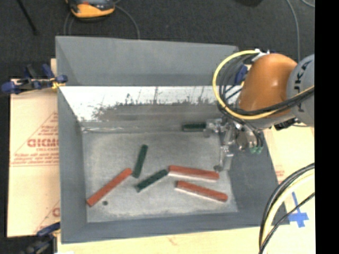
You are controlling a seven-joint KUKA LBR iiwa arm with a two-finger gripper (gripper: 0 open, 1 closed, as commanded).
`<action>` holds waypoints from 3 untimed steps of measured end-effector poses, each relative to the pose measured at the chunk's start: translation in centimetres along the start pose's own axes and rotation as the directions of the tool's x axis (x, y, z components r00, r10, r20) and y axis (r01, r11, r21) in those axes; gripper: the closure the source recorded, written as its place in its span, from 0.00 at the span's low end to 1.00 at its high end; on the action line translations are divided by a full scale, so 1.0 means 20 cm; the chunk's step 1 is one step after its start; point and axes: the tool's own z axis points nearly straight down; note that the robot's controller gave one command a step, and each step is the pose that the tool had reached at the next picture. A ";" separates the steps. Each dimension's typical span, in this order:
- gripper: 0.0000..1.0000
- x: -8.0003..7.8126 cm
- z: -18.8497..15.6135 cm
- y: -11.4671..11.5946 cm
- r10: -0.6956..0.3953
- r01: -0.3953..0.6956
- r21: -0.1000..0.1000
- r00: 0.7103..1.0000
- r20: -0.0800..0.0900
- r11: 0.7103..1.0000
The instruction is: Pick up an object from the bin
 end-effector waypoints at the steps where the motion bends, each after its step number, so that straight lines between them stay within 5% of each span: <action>1: 0.00 0.07 0.27 -0.01 -0.152 0.152 -0.002 0.988 -0.004 0.988; 2: 1.00 0.30 0.39 -0.05 -0.036 0.036 -0.003 0.999 -0.005 0.999; 3: 1.00 0.30 0.39 -0.05 -0.036 0.036 -0.002 0.999 -0.005 0.999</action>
Offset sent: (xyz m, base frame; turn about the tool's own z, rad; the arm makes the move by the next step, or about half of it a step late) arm -0.0593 -0.0134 -0.0803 -0.0328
